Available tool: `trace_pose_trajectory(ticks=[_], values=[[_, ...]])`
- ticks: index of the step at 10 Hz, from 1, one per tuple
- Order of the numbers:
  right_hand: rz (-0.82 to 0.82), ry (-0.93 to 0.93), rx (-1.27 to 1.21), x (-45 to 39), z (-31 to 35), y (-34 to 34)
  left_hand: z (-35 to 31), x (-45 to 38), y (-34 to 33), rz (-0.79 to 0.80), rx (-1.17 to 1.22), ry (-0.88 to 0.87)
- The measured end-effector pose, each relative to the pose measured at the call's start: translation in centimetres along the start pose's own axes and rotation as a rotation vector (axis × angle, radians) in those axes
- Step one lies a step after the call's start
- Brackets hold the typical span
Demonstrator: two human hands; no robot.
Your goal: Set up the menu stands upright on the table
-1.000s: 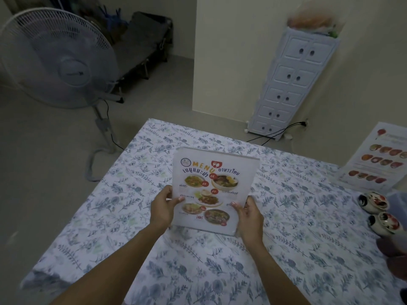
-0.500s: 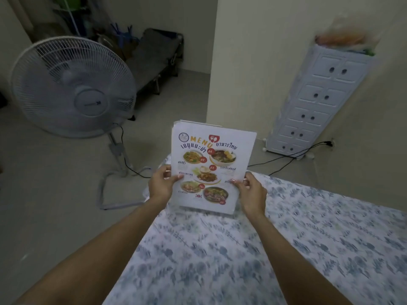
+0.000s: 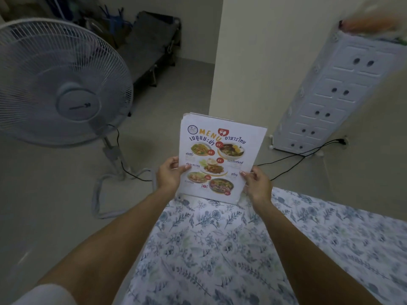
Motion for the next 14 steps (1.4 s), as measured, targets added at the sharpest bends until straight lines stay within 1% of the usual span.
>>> trace_pose_trajectory(ticks=[2,3,5,8,9,10,11,12,13,14], values=[[0.009,-0.017,-0.023,-1.2,-0.2,-0.9,0.9,-1.4,0.0,0.009,-0.028,-0.051],[0.007,0.004,0.0,-1.2,-0.1,-0.9,1.0,-1.6,-0.1,0.017,-0.08,-0.086],[-0.006,0.015,0.116,-1.4,0.3,-1.0,0.6,-1.8,-0.3,0.013,-0.164,-0.099],[0.007,0.032,0.119,-1.2,0.1,-0.8,0.3,-1.6,-0.5,0.014,-0.206,-0.105],[-0.005,0.043,0.156,-1.1,0.1,-0.9,0.3,-1.5,-0.4,0.011,-0.219,-0.112],[-0.008,0.068,0.215,-0.9,0.4,-0.9,0.2,-1.3,-0.5,0.008,-0.297,-0.146],[0.015,0.11,0.422,-0.9,0.5,-1.2,0.5,-0.8,-0.9,0.052,-0.546,-0.222],[0.074,0.104,0.573,-0.6,1.0,-1.0,1.0,-0.4,-1.1,0.124,-0.64,-0.209],[0.126,0.139,0.842,0.6,1.1,0.0,1.9,0.3,-1.0,0.159,-0.84,-0.149],[0.13,0.21,0.991,1.7,1.0,1.2,1.6,1.5,-1.0,0.187,-1.007,-0.154]])
Point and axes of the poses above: each hand's wrist, its own x-axis away from the middle knuckle, its own y-axis out of the back of the hand, z = x × y, the point moved 2 cm from there along -x, towards the middle knuckle, and after that the axes turned 13 degrees about x, right-handed, at the moved point
